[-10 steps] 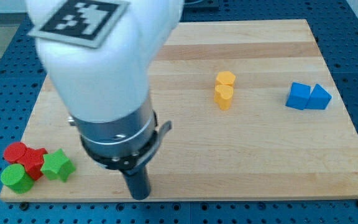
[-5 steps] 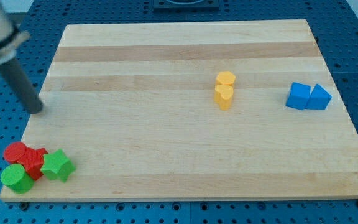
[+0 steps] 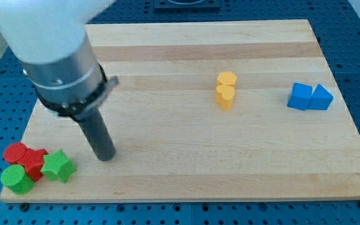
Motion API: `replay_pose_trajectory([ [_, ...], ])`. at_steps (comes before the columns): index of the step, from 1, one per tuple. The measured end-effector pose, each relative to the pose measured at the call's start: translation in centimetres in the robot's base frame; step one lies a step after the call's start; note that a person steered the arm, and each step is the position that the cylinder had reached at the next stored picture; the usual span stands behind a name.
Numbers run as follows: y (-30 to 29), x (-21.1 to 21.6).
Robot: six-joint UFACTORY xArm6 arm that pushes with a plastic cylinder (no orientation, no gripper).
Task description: Separate the green star from the group of blocks
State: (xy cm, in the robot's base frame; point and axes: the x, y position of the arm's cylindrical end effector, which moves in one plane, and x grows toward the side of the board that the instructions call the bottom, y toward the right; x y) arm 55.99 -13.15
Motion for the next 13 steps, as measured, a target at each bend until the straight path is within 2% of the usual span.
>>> replay_pose_trajectory([
  [1, 1.5, 3.4],
  [2, -0.9, 5.8],
  [5, -6.8, 5.8],
  [6, -7.4, 5.1],
  [8, -4.8, 1.3],
  [9, -5.4, 0.9],
  [11, -7.0, 5.6],
  [12, -8.2, 4.9],
  [13, -8.0, 2.4],
])
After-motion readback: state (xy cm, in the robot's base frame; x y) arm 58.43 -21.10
